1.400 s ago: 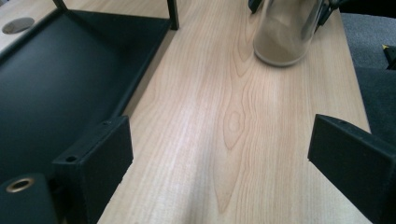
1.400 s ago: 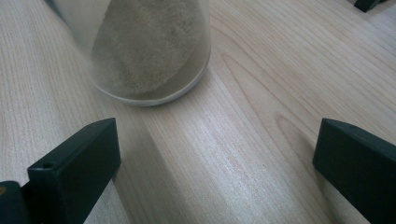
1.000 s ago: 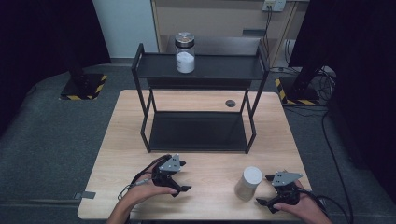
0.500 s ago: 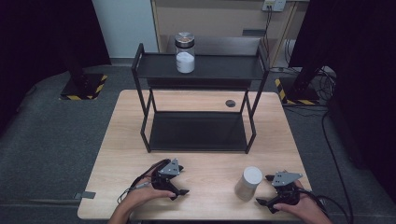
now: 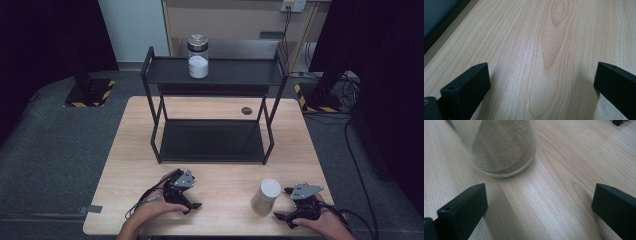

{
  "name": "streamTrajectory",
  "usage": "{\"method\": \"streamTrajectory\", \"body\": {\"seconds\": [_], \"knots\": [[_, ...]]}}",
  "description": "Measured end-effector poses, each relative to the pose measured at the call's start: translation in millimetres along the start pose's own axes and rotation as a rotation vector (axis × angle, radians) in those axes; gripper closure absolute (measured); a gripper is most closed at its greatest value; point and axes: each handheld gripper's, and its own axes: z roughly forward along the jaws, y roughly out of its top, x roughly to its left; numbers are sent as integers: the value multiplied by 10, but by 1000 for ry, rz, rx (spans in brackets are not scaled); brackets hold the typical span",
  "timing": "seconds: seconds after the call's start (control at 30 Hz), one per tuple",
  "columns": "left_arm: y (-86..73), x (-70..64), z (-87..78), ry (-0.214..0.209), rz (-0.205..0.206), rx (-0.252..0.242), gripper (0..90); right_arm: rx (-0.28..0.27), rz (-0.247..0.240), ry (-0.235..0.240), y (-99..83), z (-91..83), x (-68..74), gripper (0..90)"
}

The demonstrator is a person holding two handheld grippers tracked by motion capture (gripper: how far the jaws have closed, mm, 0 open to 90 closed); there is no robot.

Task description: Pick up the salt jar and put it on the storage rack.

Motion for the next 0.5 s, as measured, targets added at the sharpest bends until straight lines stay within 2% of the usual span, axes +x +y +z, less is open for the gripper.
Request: {"method": "streamTrajectory", "body": {"seconds": [0.23, 0.5], "knots": [[-10, -46, -7, 17, -20, -1, 0, 1, 11, -13, 4, 2, 36, 13], [-10, -44, -8, 17, -21, -1, 0, 0, 14, -16, 3, 3, 45, 13]]}}
